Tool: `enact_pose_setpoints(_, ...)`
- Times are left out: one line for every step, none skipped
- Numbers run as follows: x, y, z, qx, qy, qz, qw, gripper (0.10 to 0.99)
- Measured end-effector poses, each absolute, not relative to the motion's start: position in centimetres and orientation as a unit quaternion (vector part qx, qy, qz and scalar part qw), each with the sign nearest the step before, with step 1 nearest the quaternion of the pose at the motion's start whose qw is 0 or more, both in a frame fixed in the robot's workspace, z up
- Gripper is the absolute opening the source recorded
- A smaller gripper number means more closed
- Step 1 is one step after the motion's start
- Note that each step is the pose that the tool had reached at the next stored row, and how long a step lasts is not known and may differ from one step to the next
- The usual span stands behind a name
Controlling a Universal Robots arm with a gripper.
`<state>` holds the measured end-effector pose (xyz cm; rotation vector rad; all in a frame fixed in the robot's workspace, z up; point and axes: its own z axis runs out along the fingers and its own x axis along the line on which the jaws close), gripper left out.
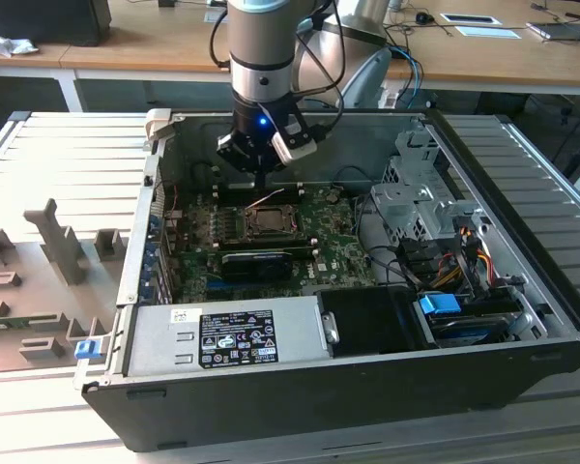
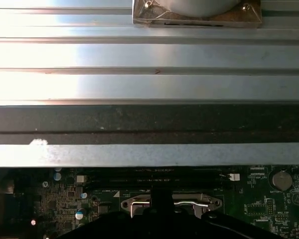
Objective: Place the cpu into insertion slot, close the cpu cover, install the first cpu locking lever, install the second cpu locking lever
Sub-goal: 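Install the first cpu locking lever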
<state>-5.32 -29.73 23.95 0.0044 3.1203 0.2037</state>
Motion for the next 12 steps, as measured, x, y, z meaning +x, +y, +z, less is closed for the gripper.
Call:
enact_pose_setpoints(-5.28,-29.73,23.92,0.001,0.998,0.068,0.007,0.106)
enact_pose_setpoints(-5.27,-29.73,23.87,0.001,0.998,0.068,0.007,0.106)
enact_pose_setpoints(-5.23,-29.73,23.81,0.001,0.998,0.068,0.007,0.106)
enact_pose_setpoints(-5.19,-29.73,23.74,0.001,0.998,0.068,0.008,0.106)
enact_pose_setpoints(-5.14,-29.73,23.68,0.000,0.998,0.068,0.008,0.106)
enact_pose_setpoints(-5.11,-29.73,23.59,0.000,0.998,0.068,0.008,0.106)
enact_pose_setpoints(-5.10,-29.73,23.53,0.000,0.998,0.068,0.008,0.106)
enact_pose_setpoints(-5.09,-29.73,23.48,-0.001,0.998,0.068,0.009,0.106)
enact_pose_setpoints(-5.09,-29.73,23.44,-0.002,0.998,0.068,0.009,0.106)
enact_pose_setpoints(-5.08,-29.73,23.39,-0.005,0.998,0.068,0.010,0.106)
enact_pose_setpoints(-5.08,-29.73,23.34,-0.010,0.998,0.068,0.009,0.106)
enact_pose_setpoints(-5.09,-29.73,23.31,-0.018,0.997,0.068,0.009,0.106)
